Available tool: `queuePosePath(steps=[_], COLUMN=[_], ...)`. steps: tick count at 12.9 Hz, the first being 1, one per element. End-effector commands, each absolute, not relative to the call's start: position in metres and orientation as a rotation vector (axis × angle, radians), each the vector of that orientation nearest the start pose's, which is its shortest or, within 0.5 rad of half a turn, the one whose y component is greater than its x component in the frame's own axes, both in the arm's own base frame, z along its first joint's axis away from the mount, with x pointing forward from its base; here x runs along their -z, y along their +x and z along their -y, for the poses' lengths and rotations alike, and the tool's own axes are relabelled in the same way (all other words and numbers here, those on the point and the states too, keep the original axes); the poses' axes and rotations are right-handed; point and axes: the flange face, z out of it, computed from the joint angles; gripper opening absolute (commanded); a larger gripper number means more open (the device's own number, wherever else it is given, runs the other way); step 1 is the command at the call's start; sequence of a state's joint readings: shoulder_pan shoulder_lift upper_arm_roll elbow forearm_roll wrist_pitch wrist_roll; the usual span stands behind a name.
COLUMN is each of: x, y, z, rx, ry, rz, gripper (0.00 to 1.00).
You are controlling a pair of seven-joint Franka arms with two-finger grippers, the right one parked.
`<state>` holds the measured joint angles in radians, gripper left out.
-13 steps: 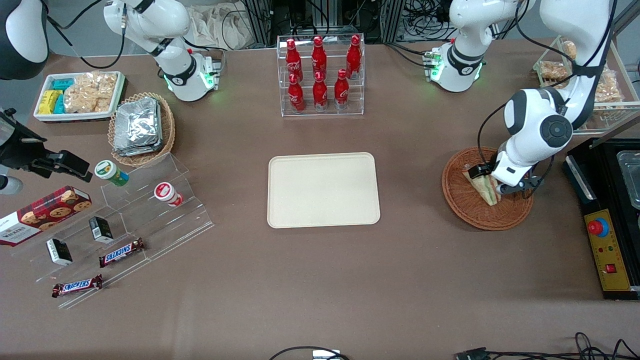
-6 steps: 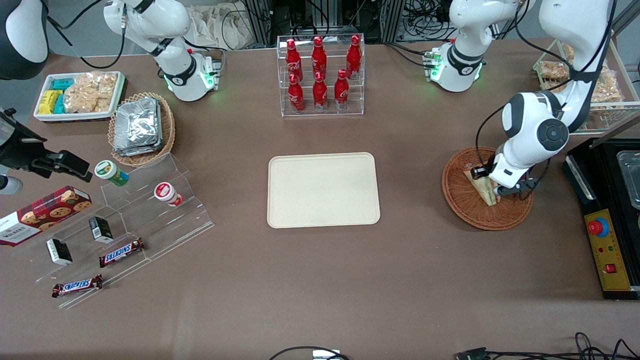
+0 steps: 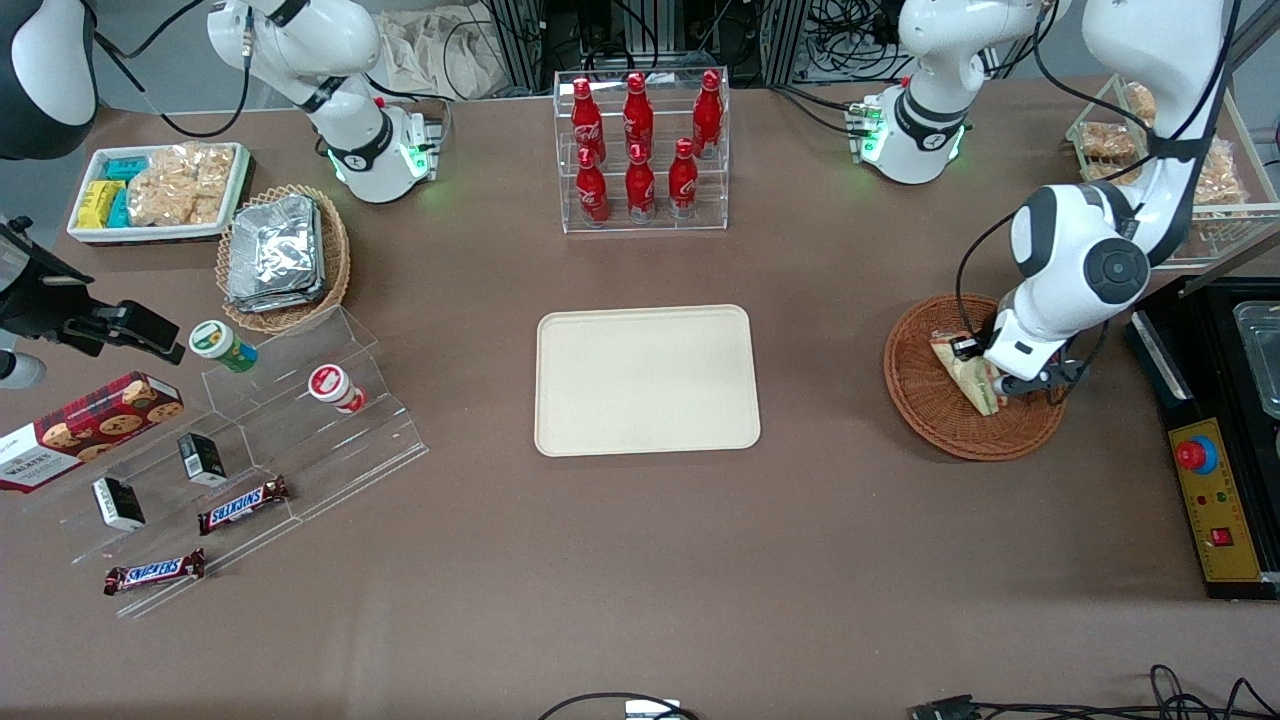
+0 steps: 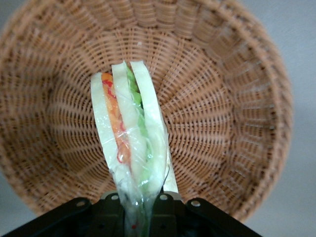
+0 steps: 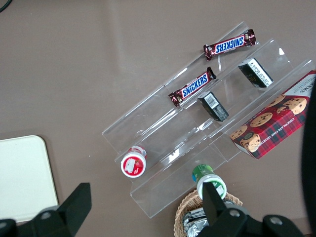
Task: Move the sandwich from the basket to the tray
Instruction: 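Lift the sandwich up out of the basket with the left gripper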
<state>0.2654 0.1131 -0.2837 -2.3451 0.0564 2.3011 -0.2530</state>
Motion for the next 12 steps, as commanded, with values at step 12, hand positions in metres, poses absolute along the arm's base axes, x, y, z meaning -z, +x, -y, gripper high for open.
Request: queuePosePath(steps=[12], x=[-0.514], y=[0.629], z=[0.040], rx=[-0.186], ry=[-2.998], rz=[0.204], gripper=[0.22])
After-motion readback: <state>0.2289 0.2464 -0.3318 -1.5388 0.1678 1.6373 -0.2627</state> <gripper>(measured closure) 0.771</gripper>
